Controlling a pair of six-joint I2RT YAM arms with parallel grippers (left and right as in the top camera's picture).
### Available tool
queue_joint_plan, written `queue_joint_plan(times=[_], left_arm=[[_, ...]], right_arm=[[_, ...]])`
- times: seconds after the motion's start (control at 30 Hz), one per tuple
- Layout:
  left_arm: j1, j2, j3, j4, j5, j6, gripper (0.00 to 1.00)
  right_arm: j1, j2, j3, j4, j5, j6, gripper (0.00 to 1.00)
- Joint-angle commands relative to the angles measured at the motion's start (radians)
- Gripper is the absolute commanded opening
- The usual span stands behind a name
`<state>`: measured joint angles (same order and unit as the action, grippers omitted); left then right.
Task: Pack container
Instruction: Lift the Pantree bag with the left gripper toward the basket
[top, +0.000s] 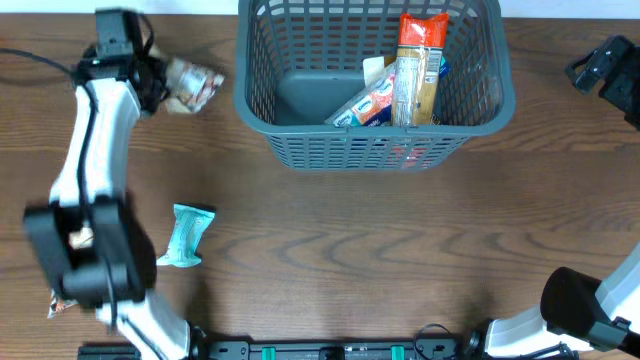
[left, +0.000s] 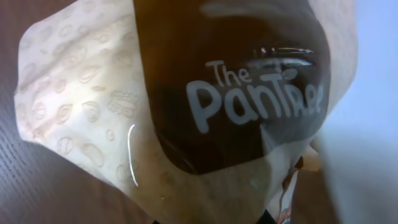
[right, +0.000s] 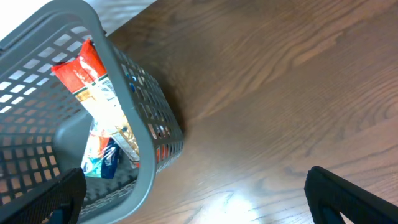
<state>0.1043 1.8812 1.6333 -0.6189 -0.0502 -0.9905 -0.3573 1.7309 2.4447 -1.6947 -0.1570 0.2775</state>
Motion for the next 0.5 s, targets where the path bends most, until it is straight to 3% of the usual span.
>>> queue_joint_plan(times=[0.0, 0.13, 0.23, 0.47], left_arm=[[-0.051, -0.219, 0.009, 0.003, -0.066, 0.237, 0.06], [-0.079, -0.378, 0.009, -0.006, -0.058, 0.261, 0.06], [-0.124, -0.491, 0.009, -0.003, 0.043, 0.268, 0.06], [-0.334, -0.533, 0.009, 0.055, 0.066, 0.269, 0.05]], right_arm=[[-0.002, 0.001, -0.003, -0.003, 0.011, -0.005, 0.99], [-0.004, 0.001, -0.003, -0.003, 0.023, -0.005, 0.99], [-0.003, 0.001, -0.003, -0.003, 0.037, -0.005, 0.99], [-0.004, 0.001, -0.003, -0.003, 0.038, -0.006, 0.99]])
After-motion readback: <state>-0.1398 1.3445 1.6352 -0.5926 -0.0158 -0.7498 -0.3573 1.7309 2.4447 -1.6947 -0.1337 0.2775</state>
